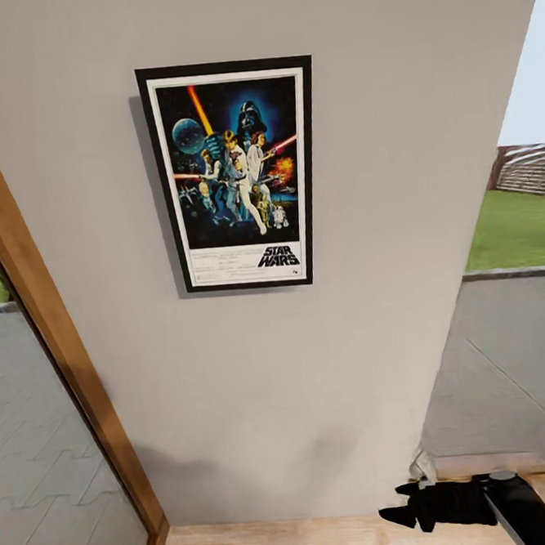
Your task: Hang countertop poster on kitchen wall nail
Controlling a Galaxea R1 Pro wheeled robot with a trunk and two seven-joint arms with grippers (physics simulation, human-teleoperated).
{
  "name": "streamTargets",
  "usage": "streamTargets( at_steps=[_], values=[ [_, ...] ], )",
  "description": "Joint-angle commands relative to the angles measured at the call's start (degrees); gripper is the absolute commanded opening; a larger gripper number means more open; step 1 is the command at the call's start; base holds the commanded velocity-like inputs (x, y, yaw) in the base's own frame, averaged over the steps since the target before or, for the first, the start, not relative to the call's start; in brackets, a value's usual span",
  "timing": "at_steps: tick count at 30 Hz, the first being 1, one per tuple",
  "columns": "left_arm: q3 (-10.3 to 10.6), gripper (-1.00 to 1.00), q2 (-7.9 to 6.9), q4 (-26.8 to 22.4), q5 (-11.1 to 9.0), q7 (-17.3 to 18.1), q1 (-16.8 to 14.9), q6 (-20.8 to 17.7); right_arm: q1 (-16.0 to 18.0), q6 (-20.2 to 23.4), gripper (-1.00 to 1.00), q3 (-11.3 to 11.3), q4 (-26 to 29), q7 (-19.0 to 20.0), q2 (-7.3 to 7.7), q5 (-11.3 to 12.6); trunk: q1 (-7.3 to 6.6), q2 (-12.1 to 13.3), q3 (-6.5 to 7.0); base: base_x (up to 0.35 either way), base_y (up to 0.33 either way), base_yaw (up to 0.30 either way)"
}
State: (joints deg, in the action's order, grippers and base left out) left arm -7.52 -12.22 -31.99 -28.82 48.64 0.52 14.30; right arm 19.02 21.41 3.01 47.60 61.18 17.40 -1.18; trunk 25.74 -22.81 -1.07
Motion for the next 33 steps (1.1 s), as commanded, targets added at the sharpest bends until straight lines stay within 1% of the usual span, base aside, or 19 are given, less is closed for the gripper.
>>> streamTargets(
  at_steps=[1,3,4,5,8,9,10,11,12,13,15,16,20,22,23,26,27,30,33],
  values=[
    [0.22,1.0,0.01,-0.06,-0.2,-2.04,0.01,0.03,-0.58,-0.27,1.0,0.13,-3.72,-3.12,-0.21,-0.25,0.04,-0.11,-0.01,0.0,0.0,0.0],
    [0.44,1.0,0.07,-0.1,-0.13,-4.31,0.01,0.03,-0.99,-1.48,1.0,0.22,-7.59,-6.43,-0.55,-0.58,0.04,-0.11,0.18,0.0,0.0,0.0],
    [0.62,1.0,0.14,-0.13,-0.06,-6.39,0.01,0.02,-1.24,-3.2,1.0,0.24,-11.26,-9.77,-1.01,-0.99,0.04,-0.11,0.28,0.0,0.0,0.0],
    [0.77,1.0,0.2,-0.16,0.01,-8.89,0.01,0.02,-1.47,-6.33,1.0,0.26,-16.29,-14.51,-1.83,-1.46,0.04,-0.11,0.37,0.0,0.0,0.0],
    [0.85,1.0,0.23,-0.13,0.08,-11.21,0.01,-0.02,-1.58,-9.02,1.0,0.27,-20.81,-18.6,-2.69,-1.72,0.04,-0.11,0.66,0.0,0.0,0.0],
    [0.91,1.0,0.24,-0.15,0.13,-13.13,0.01,-0.04,-1.63,-10.21,1.0,0.26,-23.43,-20.89,-3.05,-1.78,0.04,-0.11,0.76,0.0,0.0,0.0],
    [0.93,1.0,0.25,-0.15,0.17,-14.22,0.01,-0.09,-1.64,-10.64,1.0,0.26,-24.66,-21.91,-3.19,-1.8,0.04,-0.11,0.85,0.0,0.0,0.0],
    [0.99,1.0,0.25,-0.16,0.43,-16.43,0.01,-0.34,-1.66,-11.26,1.0,0.25,-26.89,-23.75,-3.5,-1.83,0.04,-0.11,0.95,0.0,0.0,0.0],
    [1.02,1.0,0.27,-0.19,0.71,-17.49,0.01,-0.53,-1.67,-11.48,1.0,0.25,-27.93,-24.59,-3.64,-1.85,0.04,-0.11,1.04,0.0,0.0,0.0],
    [1.06,1.0,0.4,-0.26,1.87,-19.35,0.01,-0.95,-1.68,-11.83,1.0,0.25,-30.21,-26.45,-4.03,-1.86,0.04,-0.11,1.14,0.0,0.0,0.0],
    [1.08,1.0,0.54,-0.33,3.09,-20.62,0.01,-1.27,-1.69,-12.05,1.0,0.25,-32.22,-28.13,-4.35,-1.87,0.04,-0.11,1.33,0.0,0.0,0.0],
    [1.07,1.0,0.66,-0.32,4.18,-21.44,0.01,-1.47,-1.7,-12.24,1.0,0.23,-34.13,-29.72,-4.55,-1.85,0.04,-0.11,1.43,0.0,0.0,0.0],
    [1.04,1.0,0.79,-0.25,5.5,-22.3,0.01,-1.63,-1.7,-13.99,1.0,0.19,-38.05,-32.37,-4.77,-1.7,0.04,-0.11,1.81,0.0,0.0,0.0],
    [1.03,1.0,0.84,-0.22,5.94,-22.59,0.01,-1.64,-1.7,-16.75,1.0,0.17,-41.35,-34.18,-4.91,-1.62,0.04,-0.11,2.0,0.0,0.0,0.0],
    [1.02,1.0,0.85,-0.2,6.11,-22.68,0.01,-1.64,-1.7,-18.81,1.0,0.17,-43.55,-35.45,-5.17,-1.53,0.04,-0.11,2.09,0.0,0.0,0.0],
    [1.02,1.0,0.87,-0.22,6.26,-22.71,0.01,-1.64,-1.7,-21.4,1.0,0.16,-46.07,-37.45,-5.89,-1.45,0.04,-0.11,2.38,0.0,0.0,0.0],
    [1.02,1.0,0.87,-0.21,6.31,-22.71,0.01,-1.65,-1.7,-22.48,1.0,0.13,-47.11,-38.84,-6.43,-1.42,0.04,-0.11,2.48,0.0,0.0,0.0],
    [1.02,1.0,0.88,-0.2,6.37,-22.76,0.01,-1.65,-1.7,-23.42,1.0,0.1,-48.04,-40.74,-7.03,-1.39,0.04,-0.11,2.76,0.0,0.0,0.0],
    [1.02,1.0,0.88,-0.19,6.41,-22.79,0.01,-1.6,-1.7,-24.13,1.0,0.06,-48.78,-44.36,-8.44,-1.31,0.04,-0.11,2.92,0.0,0.0,0.0]
  ],
)
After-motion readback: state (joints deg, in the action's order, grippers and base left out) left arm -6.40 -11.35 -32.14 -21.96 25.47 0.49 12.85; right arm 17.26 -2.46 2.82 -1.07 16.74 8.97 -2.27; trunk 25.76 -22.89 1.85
